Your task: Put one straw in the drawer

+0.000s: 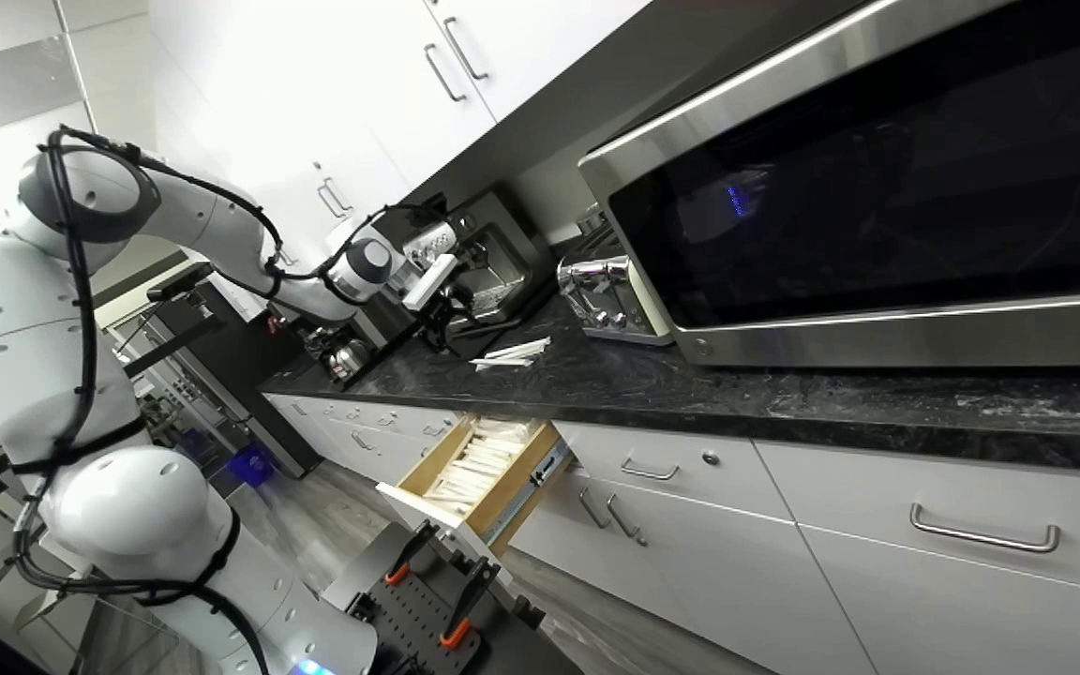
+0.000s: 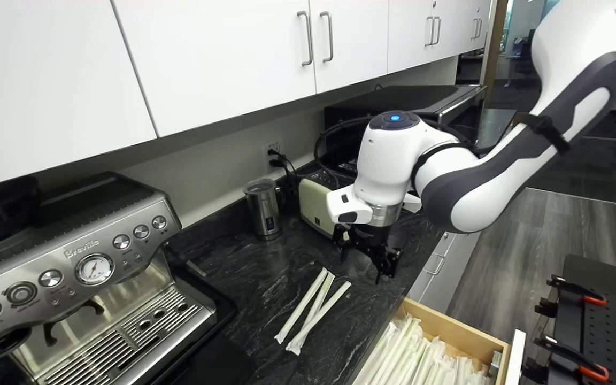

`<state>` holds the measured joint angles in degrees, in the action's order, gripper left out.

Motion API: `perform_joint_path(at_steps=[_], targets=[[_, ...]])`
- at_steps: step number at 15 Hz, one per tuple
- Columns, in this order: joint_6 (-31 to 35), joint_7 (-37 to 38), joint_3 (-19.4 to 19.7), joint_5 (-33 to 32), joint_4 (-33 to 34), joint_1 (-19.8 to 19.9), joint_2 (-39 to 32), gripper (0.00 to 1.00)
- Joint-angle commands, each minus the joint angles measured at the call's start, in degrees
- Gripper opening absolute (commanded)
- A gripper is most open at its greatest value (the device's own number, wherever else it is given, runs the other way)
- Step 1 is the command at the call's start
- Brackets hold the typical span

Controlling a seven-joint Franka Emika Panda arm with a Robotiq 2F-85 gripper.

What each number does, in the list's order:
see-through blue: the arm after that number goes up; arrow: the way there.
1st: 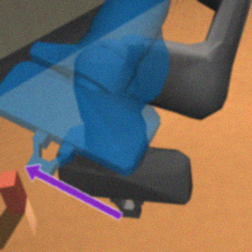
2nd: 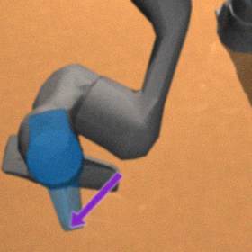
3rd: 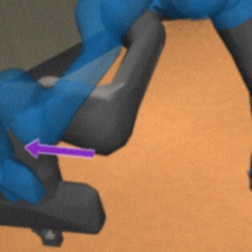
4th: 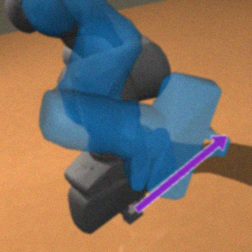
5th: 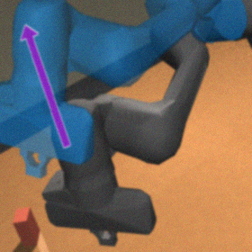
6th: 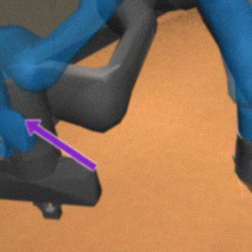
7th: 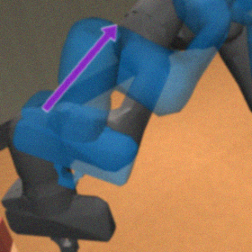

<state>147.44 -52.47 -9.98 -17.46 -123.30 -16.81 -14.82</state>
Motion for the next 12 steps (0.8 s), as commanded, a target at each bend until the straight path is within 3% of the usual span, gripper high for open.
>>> perform_joint_path(at_steps=[1,3,4,5,12], targets=[[-1.0,-2.5,-2.9,2.0,6.4,2.6,-6.6,0.78],[-0.6,-3.9,-4.5,3.8,8.5,3.7,-9.1,0.76],[-0.7,-4.4,-5.2,4.5,9.6,4.2,-10.2,0.66],[-0.7,-4.6,-5.6,4.8,10.5,4.4,-11.3,0.69],[-1.1,-4.4,-6.1,3.9,16.6,4.6,-18.2,0.63]])
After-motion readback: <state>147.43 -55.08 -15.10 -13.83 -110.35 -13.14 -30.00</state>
